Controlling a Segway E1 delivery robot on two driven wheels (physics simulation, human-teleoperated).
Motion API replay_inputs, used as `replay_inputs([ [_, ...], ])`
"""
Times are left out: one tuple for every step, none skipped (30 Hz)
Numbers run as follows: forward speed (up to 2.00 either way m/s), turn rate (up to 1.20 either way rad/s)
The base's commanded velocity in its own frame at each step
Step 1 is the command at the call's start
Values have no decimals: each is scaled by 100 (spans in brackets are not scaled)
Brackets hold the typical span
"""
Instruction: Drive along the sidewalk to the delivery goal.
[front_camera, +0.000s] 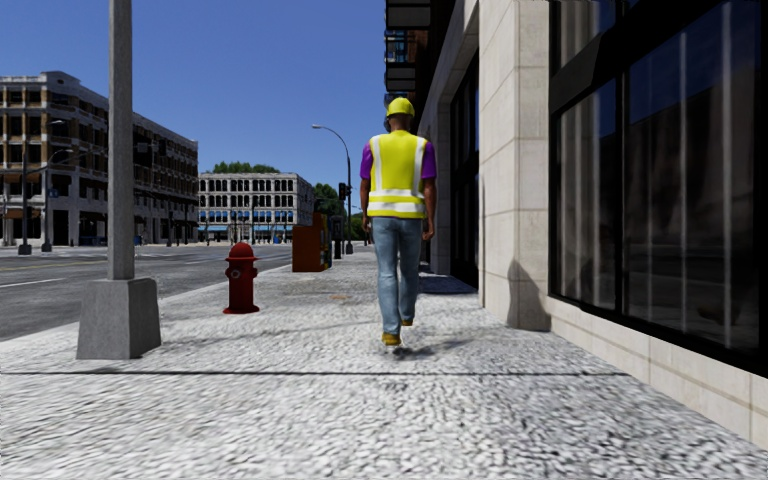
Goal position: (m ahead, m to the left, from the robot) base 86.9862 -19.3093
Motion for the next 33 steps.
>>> replay_inputs([
  [15, 0],
  [15, 0],
  [15, 0],
  [14, 0],
  [14, 0],
  [14, 0],
  [14, 0],
  [22, 0],
  [22, 0],
  [25, 0],
  [26, 0],
  [26, 0],
  [26, 0],
  [26, 0],
  [26, 0],
  [26, 0],
  [26, 0],
  [26, 0],
  [26, 0],
  [26, 0],
  [26, 0],
  [26, 0],
  [26, 0],
  [26, 0],
  [26, 0],
  [26, 0],
  [26, 0],
  [26, 0],
  [26, 0],
  [27, 0],
  [28, 0],
  [28, 0],
  [28, 0],
])
